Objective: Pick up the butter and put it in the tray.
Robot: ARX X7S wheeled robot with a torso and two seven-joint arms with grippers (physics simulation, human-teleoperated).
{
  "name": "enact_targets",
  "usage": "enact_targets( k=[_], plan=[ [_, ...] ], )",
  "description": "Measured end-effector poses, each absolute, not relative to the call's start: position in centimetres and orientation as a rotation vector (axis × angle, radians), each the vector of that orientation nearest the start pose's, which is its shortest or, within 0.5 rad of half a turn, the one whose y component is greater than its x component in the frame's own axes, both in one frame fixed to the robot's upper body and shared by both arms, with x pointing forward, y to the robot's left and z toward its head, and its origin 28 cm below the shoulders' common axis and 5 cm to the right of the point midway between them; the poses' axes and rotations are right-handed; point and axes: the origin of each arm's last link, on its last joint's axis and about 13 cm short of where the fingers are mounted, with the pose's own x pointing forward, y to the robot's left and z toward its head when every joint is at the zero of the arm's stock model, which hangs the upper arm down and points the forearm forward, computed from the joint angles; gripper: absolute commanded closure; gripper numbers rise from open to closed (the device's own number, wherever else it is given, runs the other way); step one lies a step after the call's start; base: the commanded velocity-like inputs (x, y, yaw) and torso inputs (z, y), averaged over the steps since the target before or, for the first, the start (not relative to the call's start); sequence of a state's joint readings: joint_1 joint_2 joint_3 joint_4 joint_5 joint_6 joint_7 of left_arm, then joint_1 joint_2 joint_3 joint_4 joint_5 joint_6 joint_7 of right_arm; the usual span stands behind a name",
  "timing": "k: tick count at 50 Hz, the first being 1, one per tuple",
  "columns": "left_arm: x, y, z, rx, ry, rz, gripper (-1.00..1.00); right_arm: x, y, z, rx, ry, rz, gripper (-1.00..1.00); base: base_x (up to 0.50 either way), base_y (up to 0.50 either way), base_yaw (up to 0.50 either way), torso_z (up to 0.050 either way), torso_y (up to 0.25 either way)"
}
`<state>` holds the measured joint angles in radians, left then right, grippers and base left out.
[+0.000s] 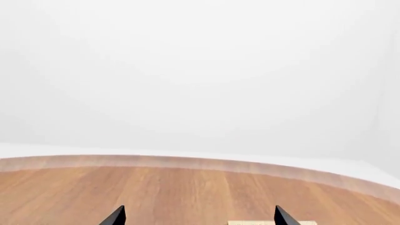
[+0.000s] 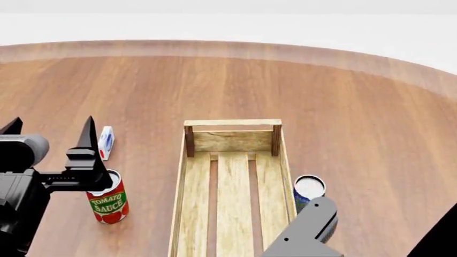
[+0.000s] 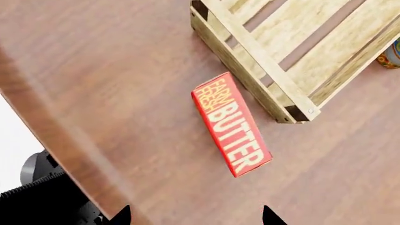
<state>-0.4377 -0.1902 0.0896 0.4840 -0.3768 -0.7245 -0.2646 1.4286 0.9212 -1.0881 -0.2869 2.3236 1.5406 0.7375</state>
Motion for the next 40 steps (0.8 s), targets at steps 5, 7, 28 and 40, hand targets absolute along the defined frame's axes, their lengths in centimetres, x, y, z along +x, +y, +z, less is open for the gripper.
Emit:
enact_targets(
  k=[5, 7, 28, 40],
  plan=[
    [26.2, 20.6, 16.6, -0.068, -0.145, -0.030, -1.00, 19.7, -15.8, 26.1, -0.536, 1.100, 0.773, -1.00, 0.00, 0.00, 0.00, 0.000, 0.000],
    [26.2, 20.6, 16.6, -0.068, -0.144, -0.030, -1.00, 19.8, -15.9, 26.1, -0.542, 1.102, 0.763, -1.00, 0.00, 0.00, 0.00, 0.000, 0.000],
    [26.2, 20.6, 16.2, -0.064, -0.135, -0.032, -1.00, 21.4, -16.5, 25.6, -0.578, 1.058, 0.715, -1.00, 0.00, 0.00, 0.00, 0.000, 0.000],
    [26.2, 20.6, 16.1, -0.064, -0.135, -0.033, -1.00, 23.1, -16.5, 23.8, -0.559, 1.049, 0.742, -1.00, 0.00, 0.00, 0.00, 0.000, 0.000]
  ],
)
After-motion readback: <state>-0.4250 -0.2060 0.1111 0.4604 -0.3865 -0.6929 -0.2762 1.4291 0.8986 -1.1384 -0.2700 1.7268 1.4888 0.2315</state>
